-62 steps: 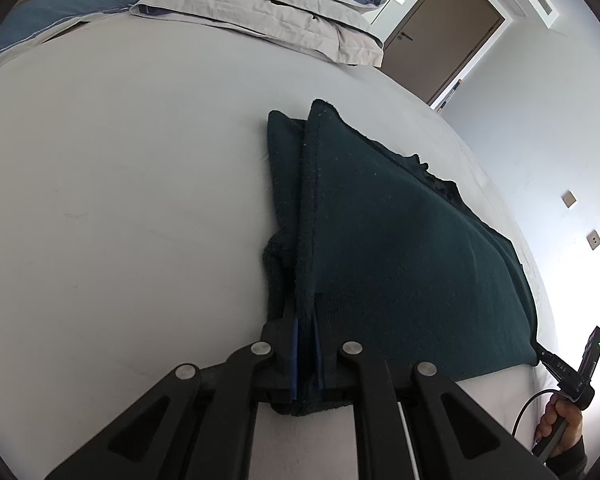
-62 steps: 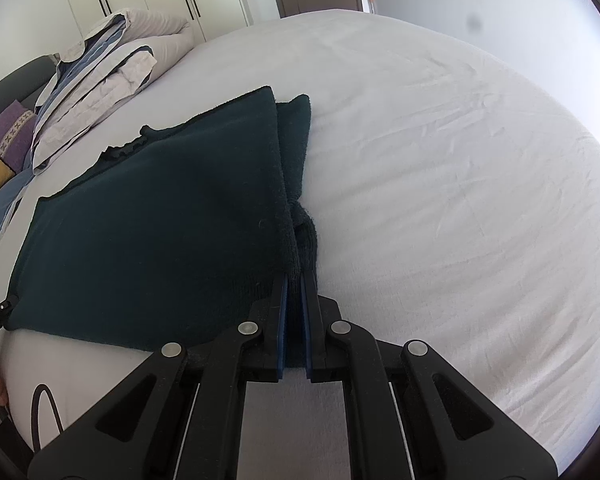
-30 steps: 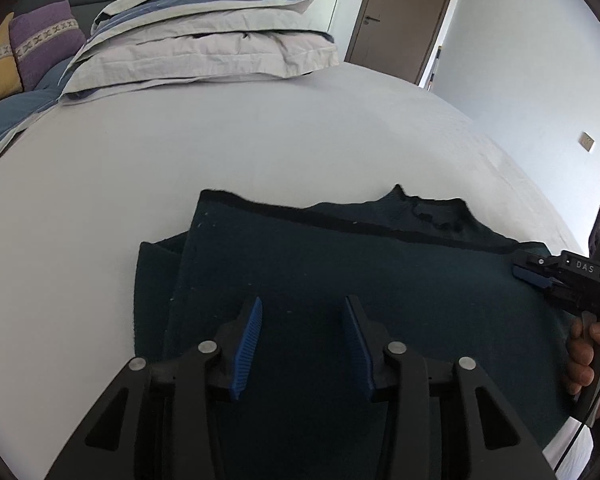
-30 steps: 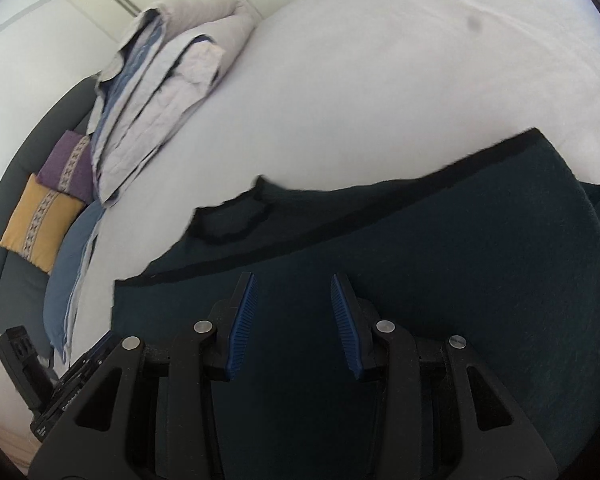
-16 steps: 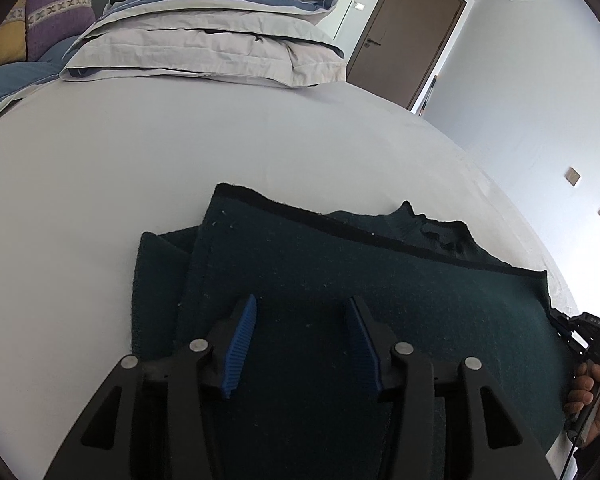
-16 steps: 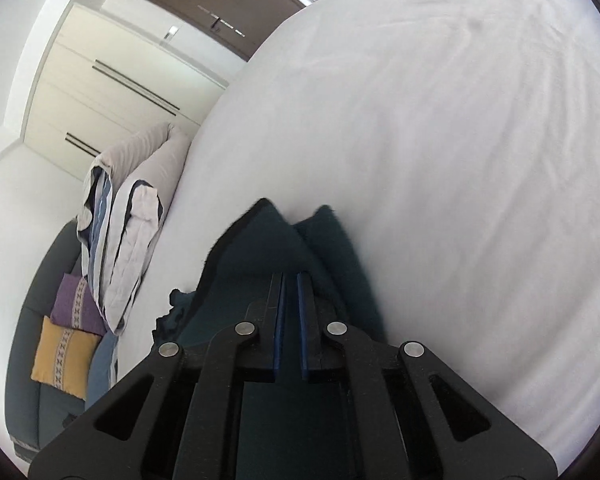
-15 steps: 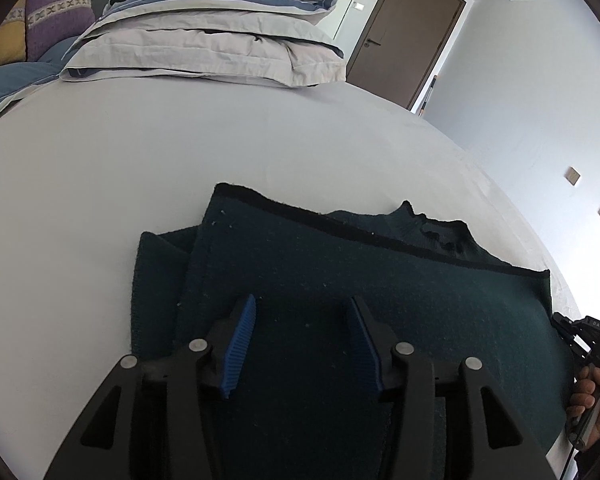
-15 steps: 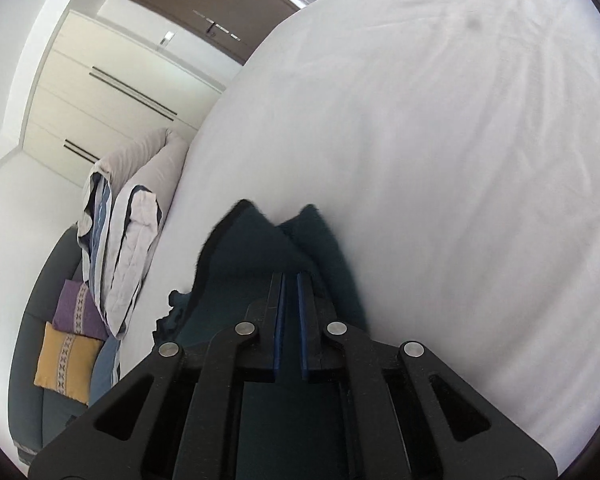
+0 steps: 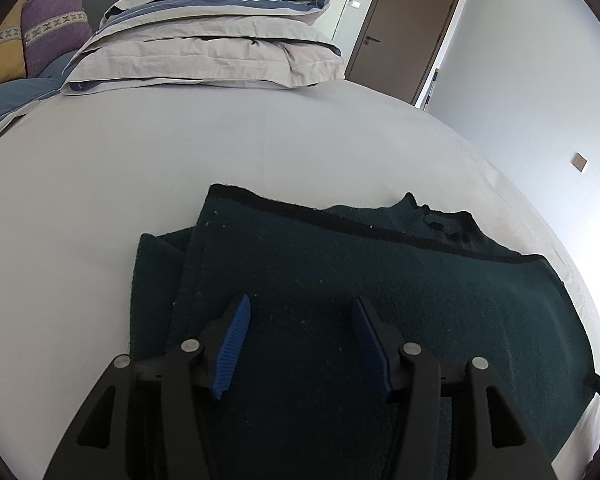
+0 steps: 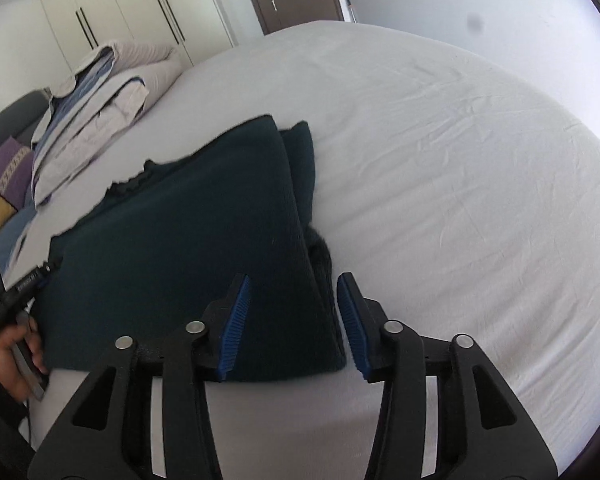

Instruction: Fold small clothes

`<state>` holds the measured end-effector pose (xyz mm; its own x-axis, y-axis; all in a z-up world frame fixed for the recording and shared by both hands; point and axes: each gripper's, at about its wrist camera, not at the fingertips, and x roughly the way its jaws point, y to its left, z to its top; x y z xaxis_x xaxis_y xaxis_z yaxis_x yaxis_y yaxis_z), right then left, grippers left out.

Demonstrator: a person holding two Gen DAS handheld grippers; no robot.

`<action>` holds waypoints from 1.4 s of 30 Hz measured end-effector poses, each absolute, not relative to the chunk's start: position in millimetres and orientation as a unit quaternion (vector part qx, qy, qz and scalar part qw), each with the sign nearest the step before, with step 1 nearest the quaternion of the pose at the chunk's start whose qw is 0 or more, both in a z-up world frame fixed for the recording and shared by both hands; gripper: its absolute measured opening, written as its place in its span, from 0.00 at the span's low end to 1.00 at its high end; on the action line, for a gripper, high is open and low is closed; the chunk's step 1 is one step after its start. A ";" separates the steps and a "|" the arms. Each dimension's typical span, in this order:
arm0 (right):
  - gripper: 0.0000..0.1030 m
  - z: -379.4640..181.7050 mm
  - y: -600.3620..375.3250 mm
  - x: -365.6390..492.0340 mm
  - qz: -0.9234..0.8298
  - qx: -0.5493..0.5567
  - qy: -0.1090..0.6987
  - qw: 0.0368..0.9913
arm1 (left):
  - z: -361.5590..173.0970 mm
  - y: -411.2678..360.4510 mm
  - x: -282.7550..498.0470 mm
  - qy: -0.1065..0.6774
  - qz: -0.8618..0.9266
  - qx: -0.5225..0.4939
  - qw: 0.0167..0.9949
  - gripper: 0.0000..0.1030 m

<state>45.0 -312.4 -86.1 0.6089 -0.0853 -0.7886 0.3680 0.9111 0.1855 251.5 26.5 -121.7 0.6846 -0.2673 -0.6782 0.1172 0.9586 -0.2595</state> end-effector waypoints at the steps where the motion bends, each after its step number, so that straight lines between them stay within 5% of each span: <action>1: 0.21 -87.1 -316.0 27.7 -0.132 0.156 0.422 0.883 | -121.3 26.0 251.3 0.384 -0.104 -0.097 0.912 0.55; 3: 0.06 -84.9 -313.0 20.0 -0.138 0.139 0.420 0.886 | -119.6 25.7 250.7 0.389 -0.100 -0.097 0.911 0.55; 17: 0.06 -97.5 -333.9 4.7 -0.122 0.186 0.440 0.870 | -118.1 13.1 227.9 0.416 -0.087 -0.022 0.905 0.56; 19: 0.11 -93.0 -329.6 7.2 -0.123 0.161 0.449 0.871 | -119.8 12.2 228.1 0.413 -0.086 -0.018 0.906 0.57; 21: 0.36 -84.3 -326.6 6.9 -0.145 0.137 0.454 0.868 | -120.3 10.8 227.4 0.411 -0.084 -0.012 0.907 0.58; 23: 0.52 -67.1 -325.4 1.8 -0.174 0.129 0.436 0.874 | -121.1 12.3 228.3 0.412 -0.087 -0.016 0.907 0.59; 24: 0.52 -55.9 -322.1 -0.1 -0.180 0.128 0.418 0.881 | -121.6 12.9 228.4 0.412 -0.088 -0.019 0.907 0.59; 31: 0.52 -20.4 -254.4 48.0 0.009 0.185 0.384 0.904 | -123.0 12.1 229.1 0.409 -0.090 -0.022 0.908 0.60; 38: 0.52 -103.0 -187.3 125.6 0.179 0.292 0.472 0.812 | -124.2 16.2 229.9 0.406 -0.098 -0.039 0.908 0.60; 40: 0.46 -121.8 -190.0 128.6 0.170 0.304 0.472 0.810 | -124.0 17.5 229.8 0.405 -0.101 -0.044 0.908 0.60; 42: 0.28 -130.3 -206.1 122.9 0.177 0.334 0.454 0.807 | -123.1 20.2 229.3 0.404 -0.106 -0.052 0.907 0.59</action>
<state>122.9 -206.1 -130.3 0.5246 0.5892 -0.6144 0.0177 0.7140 0.6999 229.3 20.2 -123.1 0.6504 -0.2342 -0.7226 0.1493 0.9721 -0.1807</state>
